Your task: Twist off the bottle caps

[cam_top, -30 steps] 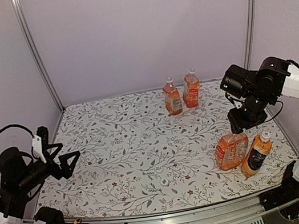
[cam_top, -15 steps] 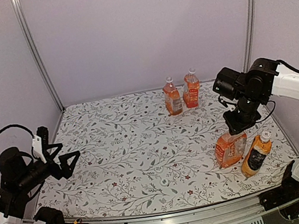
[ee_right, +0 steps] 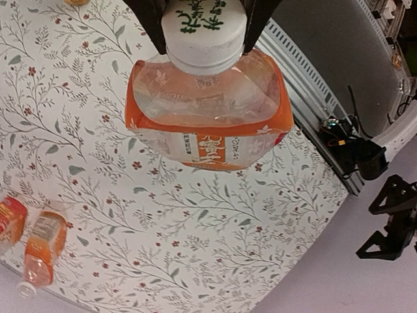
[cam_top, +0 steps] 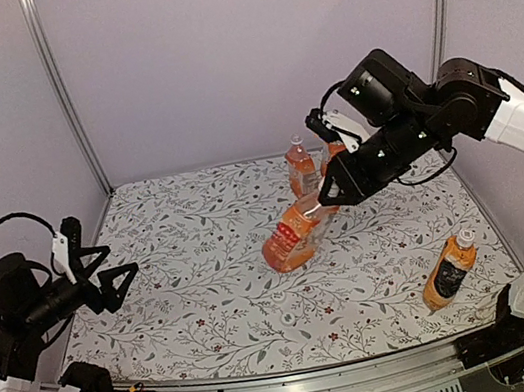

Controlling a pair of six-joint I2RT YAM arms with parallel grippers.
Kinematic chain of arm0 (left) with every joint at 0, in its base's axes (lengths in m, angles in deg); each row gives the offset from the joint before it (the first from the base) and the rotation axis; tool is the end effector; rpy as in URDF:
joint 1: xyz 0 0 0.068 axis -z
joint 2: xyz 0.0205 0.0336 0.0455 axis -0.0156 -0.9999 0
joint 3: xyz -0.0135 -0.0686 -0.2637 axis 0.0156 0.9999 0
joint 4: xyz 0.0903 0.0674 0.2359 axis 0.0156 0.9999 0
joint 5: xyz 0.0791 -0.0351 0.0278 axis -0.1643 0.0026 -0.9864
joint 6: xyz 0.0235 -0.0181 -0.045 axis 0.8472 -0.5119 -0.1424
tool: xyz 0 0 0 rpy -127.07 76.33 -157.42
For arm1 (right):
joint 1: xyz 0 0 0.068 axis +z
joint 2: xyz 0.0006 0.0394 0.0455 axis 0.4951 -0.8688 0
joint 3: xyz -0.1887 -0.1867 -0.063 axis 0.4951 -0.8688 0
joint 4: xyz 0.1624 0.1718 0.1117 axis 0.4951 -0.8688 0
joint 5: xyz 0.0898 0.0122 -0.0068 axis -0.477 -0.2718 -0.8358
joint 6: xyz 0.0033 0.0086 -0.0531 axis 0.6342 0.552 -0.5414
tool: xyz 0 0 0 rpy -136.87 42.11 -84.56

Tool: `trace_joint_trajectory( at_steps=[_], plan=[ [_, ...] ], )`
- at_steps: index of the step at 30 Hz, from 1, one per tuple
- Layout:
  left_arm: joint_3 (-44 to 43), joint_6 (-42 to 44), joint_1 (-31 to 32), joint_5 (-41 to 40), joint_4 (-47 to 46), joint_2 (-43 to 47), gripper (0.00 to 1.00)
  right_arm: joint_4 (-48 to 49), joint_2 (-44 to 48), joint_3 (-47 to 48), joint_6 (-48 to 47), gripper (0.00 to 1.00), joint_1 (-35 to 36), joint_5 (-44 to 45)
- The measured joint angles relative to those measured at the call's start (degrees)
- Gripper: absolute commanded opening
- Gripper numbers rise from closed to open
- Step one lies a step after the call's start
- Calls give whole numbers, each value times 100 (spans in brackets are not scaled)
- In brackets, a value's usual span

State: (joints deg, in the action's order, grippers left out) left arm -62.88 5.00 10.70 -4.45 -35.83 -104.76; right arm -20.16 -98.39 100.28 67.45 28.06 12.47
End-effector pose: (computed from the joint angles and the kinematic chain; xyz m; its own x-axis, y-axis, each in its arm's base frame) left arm 0.0893 -0.0339 0.2804 -0.2745 0.0365 -0.9609 0.5814 0.8022 -0.1357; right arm 0.1539 0.2405 0.4096 -0.7200 -0.3754 -0.5836 -0.5841 0.7820 0.2176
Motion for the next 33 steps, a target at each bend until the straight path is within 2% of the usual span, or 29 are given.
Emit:
trace_joint_trajectory(
  at_steps=[5, 9, 11, 14, 19, 23, 25, 26, 27, 28, 29, 31, 33],
  plan=[
    [-1169, 660, 236, 479, 212, -802, 93, 992, -1051, 1414, 70, 0, 675, -431],
    [-2013, 1663, 1134, 243, 605, -1744, 99, 1676, -1941, 2103, 229, 0, 785, -623],
    [-2323, 2214, 1663, -42, 922, -2157, 100, 1961, -2251, 2184, 332, 0, 791, -682],
    [-2594, 2855, 2090, -409, 1193, -2540, 99, 2260, -2562, 2186, 479, 0, 824, -824],
    [-2653, 3425, 2245, -901, 1252, -2879, 80, 2636, -2682, 2188, 608, 0, 855, -1084],
    [-2660, 3543, 2262, -1097, 1268, -2916, 54, 2861, -2680, 2197, 612, 0, 881, -1211],
    [-2704, 3574, 2269, -1123, 1292, -2922, 44, 2922, -2680, 2197, 632, 0, 885, -1252],
    [-2743, 3582, 2280, -1128, 1316, -2922, 41, 2946, -2680, 2197, 654, 6, 885, -1255],
    [-2793, 3569, 2299, -1132, 1344, -2922, 37, 2997, -2680, 2197, 680, 20, 872, -1268],
    [-2855, 3547, 2308, -1132, 1370, -2929, 34, 3047, -2675, 2197, 693, 40, 859, -1279],
    [-2924, 3543, 2308, -1119, 1410, -2938, 32, 3099, -2669, 2186, 699, 49, 848, -1283],
    [-3056, 3469, 2310, -1038, 1475, -2944, 31, 3180, -2599, 2098, 667, 63, 831, -1303],
    [-3167, 3401, 2310, -970, 1561, -2933, 31, 3174, -2461, 1917, 522, 71, 831, -1287]
  ],
)
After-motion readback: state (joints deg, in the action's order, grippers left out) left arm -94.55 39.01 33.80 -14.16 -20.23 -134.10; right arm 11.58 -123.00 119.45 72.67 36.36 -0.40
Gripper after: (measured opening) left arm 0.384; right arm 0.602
